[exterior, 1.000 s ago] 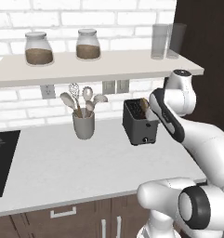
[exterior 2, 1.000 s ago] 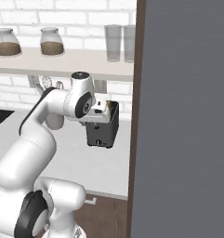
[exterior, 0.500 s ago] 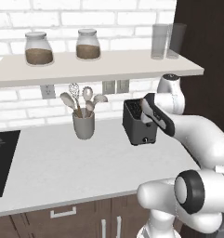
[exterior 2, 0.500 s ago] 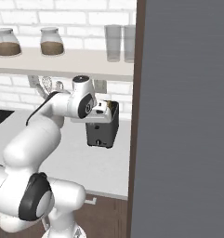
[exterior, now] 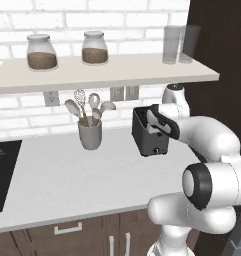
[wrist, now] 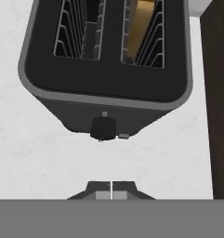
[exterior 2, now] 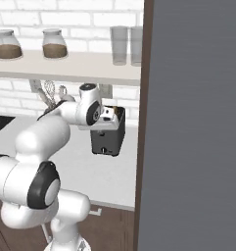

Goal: Start the toaster. Once the lever pops up, take the bread to the plate on the dining counter.

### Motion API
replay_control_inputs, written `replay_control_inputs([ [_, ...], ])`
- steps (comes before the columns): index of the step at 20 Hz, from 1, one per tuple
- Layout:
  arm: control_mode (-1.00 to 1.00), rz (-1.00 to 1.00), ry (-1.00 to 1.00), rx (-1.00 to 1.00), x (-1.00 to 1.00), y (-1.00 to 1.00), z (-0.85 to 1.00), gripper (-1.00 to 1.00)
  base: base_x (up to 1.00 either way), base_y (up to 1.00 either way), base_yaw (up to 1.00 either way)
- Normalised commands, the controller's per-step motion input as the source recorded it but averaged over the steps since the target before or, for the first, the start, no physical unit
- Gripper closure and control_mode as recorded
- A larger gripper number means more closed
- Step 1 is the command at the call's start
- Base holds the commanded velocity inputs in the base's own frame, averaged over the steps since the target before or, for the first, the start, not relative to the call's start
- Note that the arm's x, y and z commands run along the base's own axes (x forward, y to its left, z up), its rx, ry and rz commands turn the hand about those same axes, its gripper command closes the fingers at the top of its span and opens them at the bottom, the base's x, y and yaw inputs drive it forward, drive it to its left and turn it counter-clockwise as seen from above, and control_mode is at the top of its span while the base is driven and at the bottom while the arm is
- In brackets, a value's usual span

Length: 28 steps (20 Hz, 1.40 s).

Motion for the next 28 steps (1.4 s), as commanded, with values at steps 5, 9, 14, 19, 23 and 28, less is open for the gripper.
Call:
replay_control_inputs([
  [5,-1.0,0.0,0.0,0.0,0.36,0.0,-0.16,1.0,0.0,0.0,0.0],
  [9,-1.0,0.0,0.0,0.0,0.34,0.0,-0.1,1.0,0.0,0.0,0.0],
  [14,-1.0,0.0,0.0,0.0,0.3,0.0,-0.13,1.0,0.0,0.0,0.0],
  [19,-1.0,0.0,0.0,0.0,0.24,0.0,-0.14,1.0,0.0,0.0,0.0],
  [23,-1.0,0.0,0.0,0.0,0.01,0.0,-0.2,1.0,0.0,0.0,0.0],
  [28,-1.0,0.0,0.0,0.0,0.0,0.0,-0.25,1.0,0.0,0.0,0.0],
])
